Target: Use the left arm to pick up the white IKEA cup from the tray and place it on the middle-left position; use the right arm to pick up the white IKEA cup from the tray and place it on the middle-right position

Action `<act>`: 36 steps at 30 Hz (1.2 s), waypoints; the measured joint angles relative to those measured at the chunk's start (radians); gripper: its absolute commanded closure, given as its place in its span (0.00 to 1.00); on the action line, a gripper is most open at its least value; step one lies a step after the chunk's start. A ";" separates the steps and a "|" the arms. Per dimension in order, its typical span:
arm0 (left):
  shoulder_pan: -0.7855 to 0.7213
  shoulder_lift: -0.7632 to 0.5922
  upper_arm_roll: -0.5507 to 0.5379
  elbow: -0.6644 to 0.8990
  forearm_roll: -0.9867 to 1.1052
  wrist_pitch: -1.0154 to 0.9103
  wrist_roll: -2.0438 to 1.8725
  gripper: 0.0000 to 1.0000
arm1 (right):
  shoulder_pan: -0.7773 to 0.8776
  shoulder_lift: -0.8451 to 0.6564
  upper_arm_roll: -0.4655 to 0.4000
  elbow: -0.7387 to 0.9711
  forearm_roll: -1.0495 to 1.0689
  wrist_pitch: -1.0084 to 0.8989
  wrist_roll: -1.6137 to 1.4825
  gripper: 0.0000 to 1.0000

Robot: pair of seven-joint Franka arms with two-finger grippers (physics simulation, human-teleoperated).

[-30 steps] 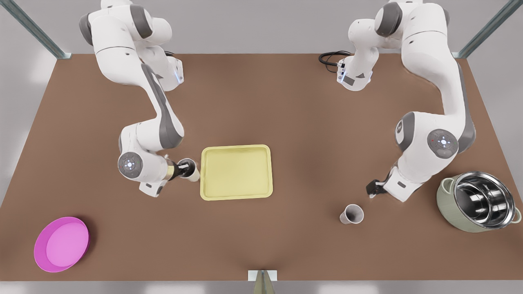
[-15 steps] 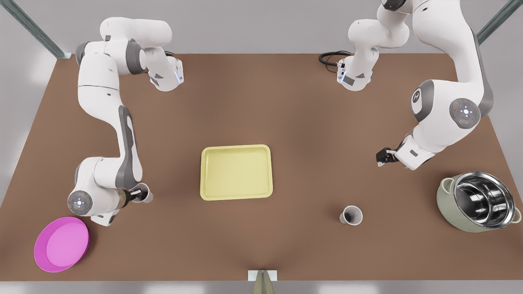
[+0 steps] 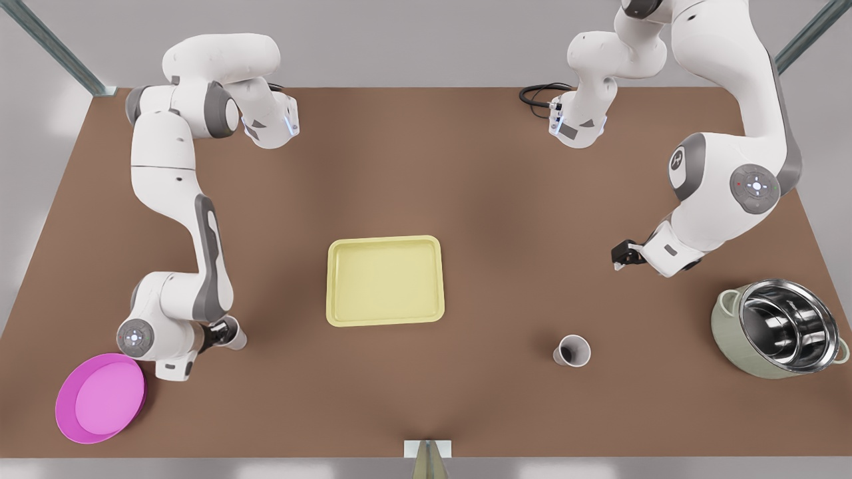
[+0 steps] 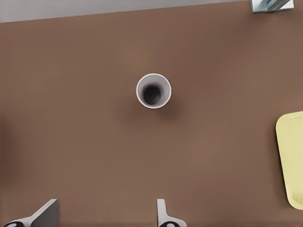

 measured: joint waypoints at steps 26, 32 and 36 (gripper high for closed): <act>0.008 -0.017 0.005 0.084 -0.006 -0.049 0.033 0.00 | 0.007 -0.033 0.002 -0.003 0.006 0.027 -0.136 0.39; 0.006 -0.022 0.006 0.095 -0.004 -0.068 0.037 0.00 | 0.008 -0.253 0.053 -0.006 0.008 -0.189 -0.125 0.00; 0.006 -0.024 0.006 0.097 -0.002 -0.073 0.039 0.00 | 0.099 -0.456 0.115 -0.017 0.065 -0.387 -0.031 0.00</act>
